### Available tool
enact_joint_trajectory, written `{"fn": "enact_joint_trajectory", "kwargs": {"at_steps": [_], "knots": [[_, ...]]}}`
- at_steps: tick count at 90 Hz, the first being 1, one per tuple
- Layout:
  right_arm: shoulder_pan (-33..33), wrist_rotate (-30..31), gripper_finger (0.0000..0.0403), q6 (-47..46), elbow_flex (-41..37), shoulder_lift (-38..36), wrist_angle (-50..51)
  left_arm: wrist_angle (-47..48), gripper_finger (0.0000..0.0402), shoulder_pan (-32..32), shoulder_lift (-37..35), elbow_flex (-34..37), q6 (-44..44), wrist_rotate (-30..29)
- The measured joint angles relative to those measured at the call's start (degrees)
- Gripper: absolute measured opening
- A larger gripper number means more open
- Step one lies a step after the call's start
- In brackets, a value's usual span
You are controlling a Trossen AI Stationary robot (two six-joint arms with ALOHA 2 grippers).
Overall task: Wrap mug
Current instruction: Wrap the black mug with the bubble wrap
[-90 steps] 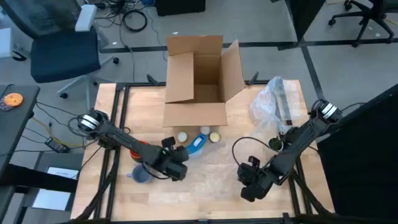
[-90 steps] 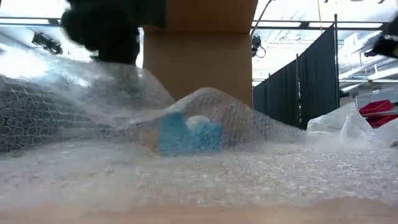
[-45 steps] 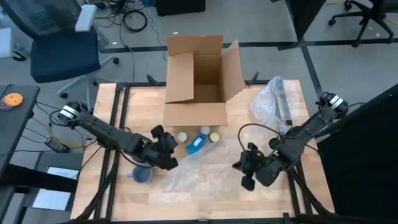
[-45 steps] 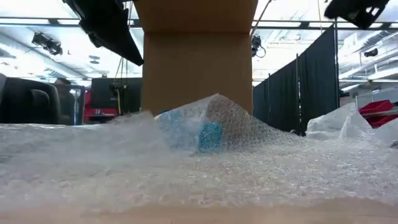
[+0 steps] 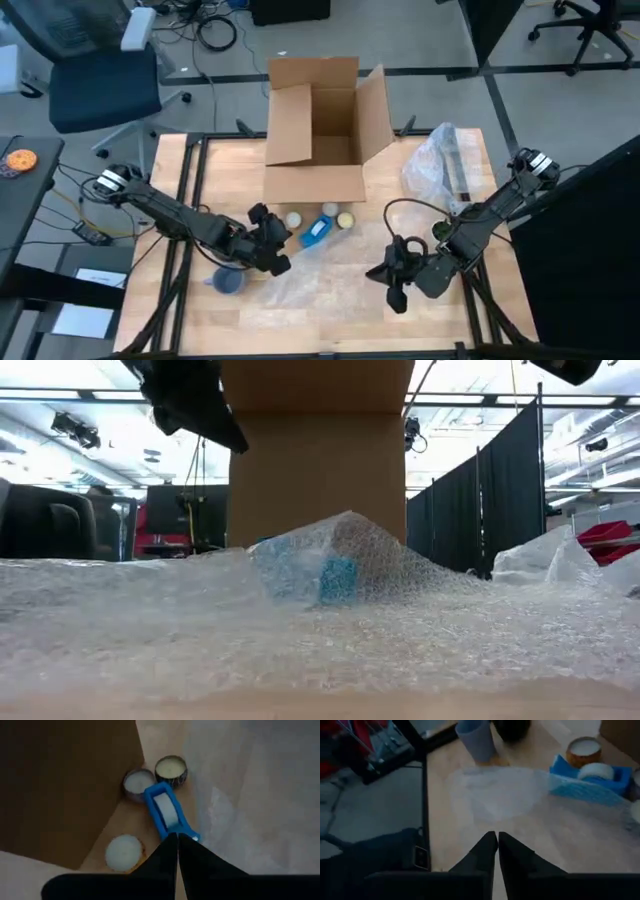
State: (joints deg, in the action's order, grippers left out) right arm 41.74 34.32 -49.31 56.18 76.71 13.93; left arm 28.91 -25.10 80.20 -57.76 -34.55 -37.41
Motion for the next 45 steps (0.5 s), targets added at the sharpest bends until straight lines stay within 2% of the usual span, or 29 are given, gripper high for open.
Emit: {"fn": "enact_joint_trajectory", "kwargs": {"at_steps": [45], "knots": [[0.0, 0.01, 0.0002, -0.01, 0.0, 0.02, -5.11, 0.15, 0.0, -0.06, 0.04, -0.02, 0.02, 1.07]]}}
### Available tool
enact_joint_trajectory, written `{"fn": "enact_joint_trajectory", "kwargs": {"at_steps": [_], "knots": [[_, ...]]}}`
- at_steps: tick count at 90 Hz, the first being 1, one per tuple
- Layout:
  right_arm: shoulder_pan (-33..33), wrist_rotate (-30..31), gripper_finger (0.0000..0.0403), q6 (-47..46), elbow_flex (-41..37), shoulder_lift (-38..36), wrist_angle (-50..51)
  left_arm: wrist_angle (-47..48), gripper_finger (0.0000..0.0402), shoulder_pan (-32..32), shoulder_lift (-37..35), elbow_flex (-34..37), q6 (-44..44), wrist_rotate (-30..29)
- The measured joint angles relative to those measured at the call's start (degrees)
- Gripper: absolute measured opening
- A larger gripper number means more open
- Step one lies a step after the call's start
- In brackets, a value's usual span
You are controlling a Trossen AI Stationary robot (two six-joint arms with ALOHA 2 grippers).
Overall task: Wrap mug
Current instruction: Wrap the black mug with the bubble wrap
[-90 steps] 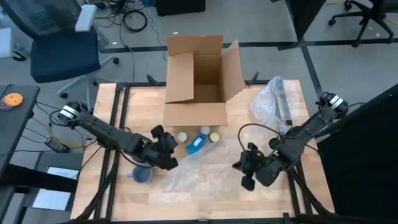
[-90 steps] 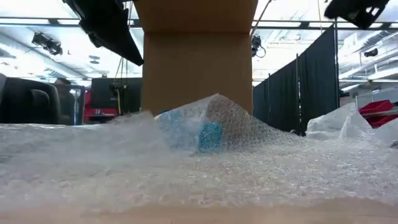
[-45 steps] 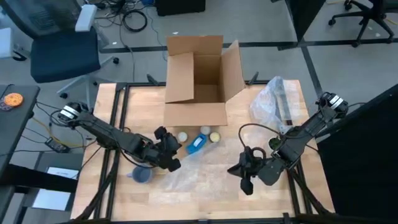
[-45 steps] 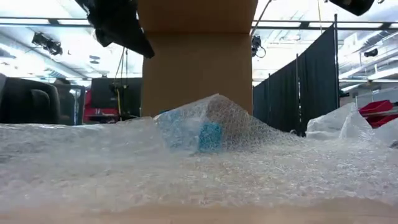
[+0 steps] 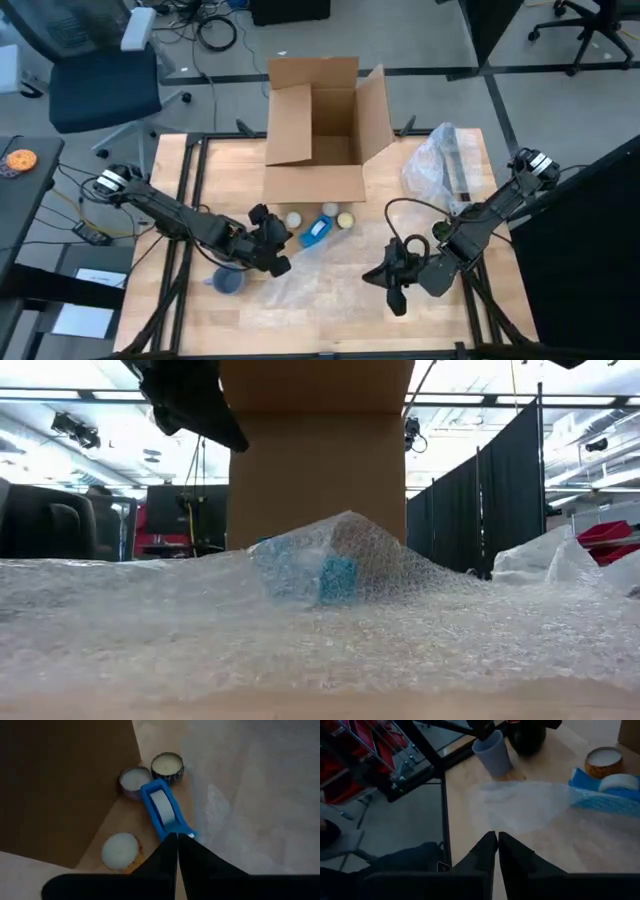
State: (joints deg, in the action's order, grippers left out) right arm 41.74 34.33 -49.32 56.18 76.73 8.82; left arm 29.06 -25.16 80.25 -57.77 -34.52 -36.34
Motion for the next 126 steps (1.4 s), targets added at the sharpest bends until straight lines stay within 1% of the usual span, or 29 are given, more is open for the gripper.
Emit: {"fn": "enact_joint_trajectory", "kwargs": {"at_steps": [34, 45, 63, 70, 82, 89, 98, 111, 126], "knots": [[0.0, 0.01, 0.0002, 0.02, 0.0, 0.02, -0.07, -0.6, 0.0, 0.03, 0.0, -0.01, -0.15, 0.08], [-0.97, 2.13, 0.0001, 4.93, 0.0, 0.04, -2.83, -2.83, 0.0, 0.03, 0.0, -0.03, -0.17, 0.09], [-1.86, 0.98, 0.0002, 5.95, 0.0, 0.04, -5.73, -9.14, 0.0, 0.03, 0.0, -0.03, -0.21, 0.2], [-1.97, 1.46, 0.0002, 6.18, 0.0, 0.04, -6.76, -12.22, 0.0, 0.03, 0.0, -0.03, -0.22, 0.2], [-3.11, 1.93, 0.0001, 11.17, 0.0, 0.04, -7.3, -17.48, 0.0, 0.03, 0.0, -0.05, -0.22, 0.2], [-3.28, 1.77, 0.0001, 12.12, 0.0, 0.04, -7.36, -21.02, 0.0, 0.03, 0.0, -0.05, -0.22, 0.2], [-3.21, 1.43, 0.0002, 11.68, 0.0, 0.04, -7.64, -24.88, 0.0, 0.03, 0.0, -0.05, -0.23, 0.19], [-3.69, 2.44, 0.0001, 5.33, 0.0, 0.02, -11.61, -30.17, 0.0, 0.03, 0.0, -0.05, -0.22, 0.17], [-3.65, 1.86, 0.0002, 4.95, 0.0, 0.0, -13.63, -34.72, 0.0, 0.03, 0.0, -0.05, -0.22, 0.17]]}}
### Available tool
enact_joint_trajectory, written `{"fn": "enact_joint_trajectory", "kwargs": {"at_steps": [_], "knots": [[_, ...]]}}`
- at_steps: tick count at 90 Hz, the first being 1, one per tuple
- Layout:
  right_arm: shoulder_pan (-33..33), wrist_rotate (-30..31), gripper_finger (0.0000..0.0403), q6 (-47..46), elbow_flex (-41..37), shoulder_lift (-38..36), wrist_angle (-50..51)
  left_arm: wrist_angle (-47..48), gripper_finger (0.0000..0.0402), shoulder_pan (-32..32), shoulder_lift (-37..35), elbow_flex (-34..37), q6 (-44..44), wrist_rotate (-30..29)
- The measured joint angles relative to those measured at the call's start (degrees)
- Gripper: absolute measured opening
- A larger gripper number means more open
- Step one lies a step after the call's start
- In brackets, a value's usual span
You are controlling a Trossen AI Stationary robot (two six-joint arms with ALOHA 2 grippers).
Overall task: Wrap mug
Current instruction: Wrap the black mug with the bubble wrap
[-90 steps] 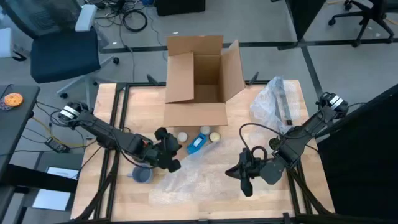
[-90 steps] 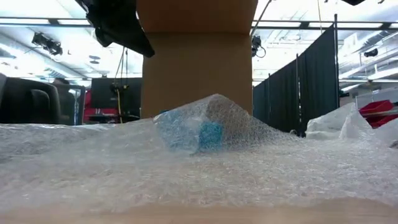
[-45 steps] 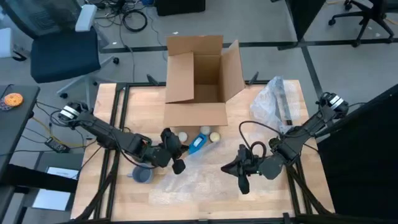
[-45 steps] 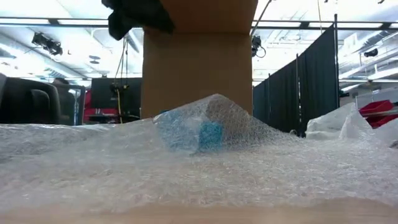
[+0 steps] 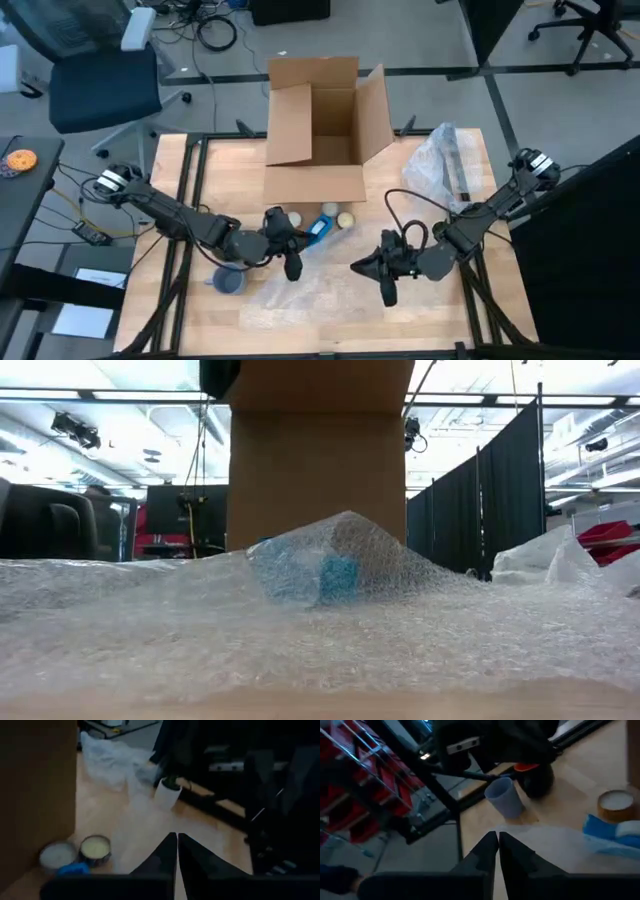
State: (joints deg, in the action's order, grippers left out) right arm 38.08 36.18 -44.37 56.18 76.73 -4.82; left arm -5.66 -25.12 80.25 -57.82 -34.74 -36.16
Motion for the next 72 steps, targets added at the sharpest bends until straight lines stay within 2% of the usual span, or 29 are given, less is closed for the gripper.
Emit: {"fn": "enact_joint_trajectory", "kwargs": {"at_steps": [18, 59, 72], "knots": [[-0.04, -0.13, 0.0002, -0.01, 0.0, 0.02, 0.19, -2.74, 0.0, 0.0, 0.0, 0.0, -0.01, 0.0], [-1.46, -0.14, 0.0001, 0.01, 0.0, 0.02, 0.17, -2.7, 0.0, 0.0, 0.0, 0.0, -0.02, 0.0], [-2.88, 0.19, 0.0002, 6.1, 0.0, 0.02, 0.3, -6.98, 0.0, 0.21, 0.02, 0.0, -0.05, 0.02]]}}
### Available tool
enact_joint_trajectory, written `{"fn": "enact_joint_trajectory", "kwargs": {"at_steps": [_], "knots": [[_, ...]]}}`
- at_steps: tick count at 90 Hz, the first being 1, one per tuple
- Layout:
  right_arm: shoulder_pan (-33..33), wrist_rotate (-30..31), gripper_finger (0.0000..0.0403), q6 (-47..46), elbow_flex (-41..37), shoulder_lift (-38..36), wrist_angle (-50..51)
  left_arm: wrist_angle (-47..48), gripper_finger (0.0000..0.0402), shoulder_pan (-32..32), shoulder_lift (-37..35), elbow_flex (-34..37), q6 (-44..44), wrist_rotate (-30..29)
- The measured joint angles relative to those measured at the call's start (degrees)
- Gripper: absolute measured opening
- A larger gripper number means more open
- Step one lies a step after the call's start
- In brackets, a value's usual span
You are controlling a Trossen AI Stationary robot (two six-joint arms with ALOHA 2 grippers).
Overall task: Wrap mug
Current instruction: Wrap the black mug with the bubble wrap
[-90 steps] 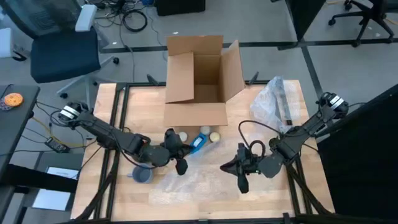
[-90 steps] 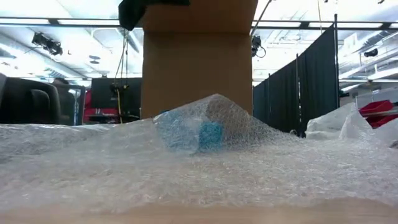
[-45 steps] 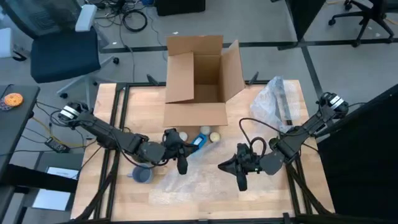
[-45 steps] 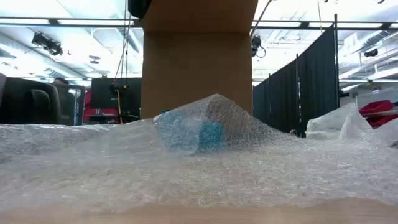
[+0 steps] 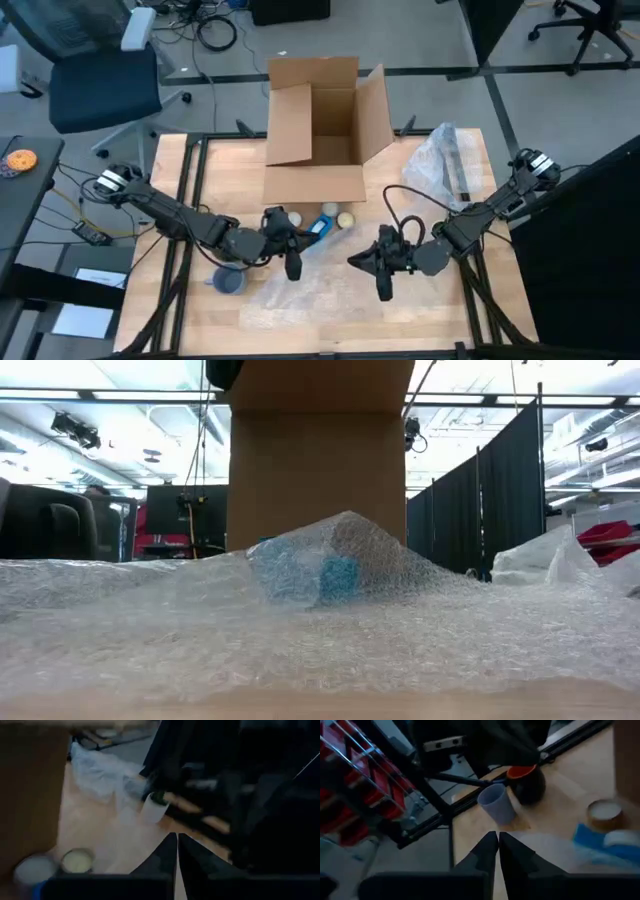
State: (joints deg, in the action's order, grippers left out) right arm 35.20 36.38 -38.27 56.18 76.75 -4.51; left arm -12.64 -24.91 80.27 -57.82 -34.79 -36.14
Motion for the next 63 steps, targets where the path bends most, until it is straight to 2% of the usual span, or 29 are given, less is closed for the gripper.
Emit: {"fn": "enact_joint_trajectory", "kwargs": {"at_steps": [14, 22, 39, 56, 63], "knots": [[-1.47, 1.6, 0.0001, 2.3, 0.0, 0.0, -0.45, -2.16, 0.0, 0.32, -0.07, -0.02, 3.31, 0.28], [-2.38, 2.89, 0.0001, 2.5, 0.0, 0.0, -1.36, 1.22, 0.0, 0.6, -0.07, -0.02, 9.49, 0.12], [-3.7, -0.36, 0.0001, 6.21, -0.02, 0.0, -2.36, 11.77, 0.0, -0.95, 2.08, 0.0, 10.59, 0.24], [-0.79, -0.39, 0.0, 10.11, 0.0, 3.81, -10.94, 21.51, 0.0, -6.43, 6.39, 0.0, 12.57, 8.98], [0.65, 0.18, 0.0, 12.53, -0.04, 6.66, -15.08, 28.42, 0.0, -8.33, 6.6, 0.04, 11.35, 11.15]]}}
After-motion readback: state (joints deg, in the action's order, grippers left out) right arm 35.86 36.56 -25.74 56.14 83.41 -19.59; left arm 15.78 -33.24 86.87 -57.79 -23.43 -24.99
